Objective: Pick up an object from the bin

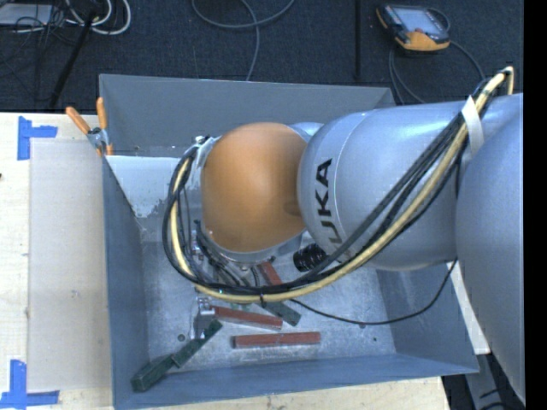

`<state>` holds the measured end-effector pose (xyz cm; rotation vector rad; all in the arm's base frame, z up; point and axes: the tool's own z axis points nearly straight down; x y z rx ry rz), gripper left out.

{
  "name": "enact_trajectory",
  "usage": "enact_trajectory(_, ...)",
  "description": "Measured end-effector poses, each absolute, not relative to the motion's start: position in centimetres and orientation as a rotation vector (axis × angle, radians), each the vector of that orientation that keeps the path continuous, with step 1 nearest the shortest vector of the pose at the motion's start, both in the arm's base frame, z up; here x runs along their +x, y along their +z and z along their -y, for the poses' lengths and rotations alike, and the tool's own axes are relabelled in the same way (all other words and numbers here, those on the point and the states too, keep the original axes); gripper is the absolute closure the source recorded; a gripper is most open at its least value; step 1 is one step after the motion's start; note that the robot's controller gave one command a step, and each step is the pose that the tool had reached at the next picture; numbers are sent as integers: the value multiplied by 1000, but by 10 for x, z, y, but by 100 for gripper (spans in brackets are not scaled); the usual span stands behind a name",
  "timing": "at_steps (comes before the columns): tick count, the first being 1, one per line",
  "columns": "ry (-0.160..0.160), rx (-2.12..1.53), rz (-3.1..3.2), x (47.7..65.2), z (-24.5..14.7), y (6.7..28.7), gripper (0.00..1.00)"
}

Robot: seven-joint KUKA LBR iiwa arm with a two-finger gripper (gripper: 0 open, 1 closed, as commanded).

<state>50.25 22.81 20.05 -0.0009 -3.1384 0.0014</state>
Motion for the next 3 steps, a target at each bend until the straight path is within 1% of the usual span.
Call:
enact_trajectory(1,1,-4,3140,503,-227,201,0)
enact_trajectory(2,-4,-26,3147,507,-223,160,0)
enact_trajectory(3,-6,3,3147,477,-215,73,100)
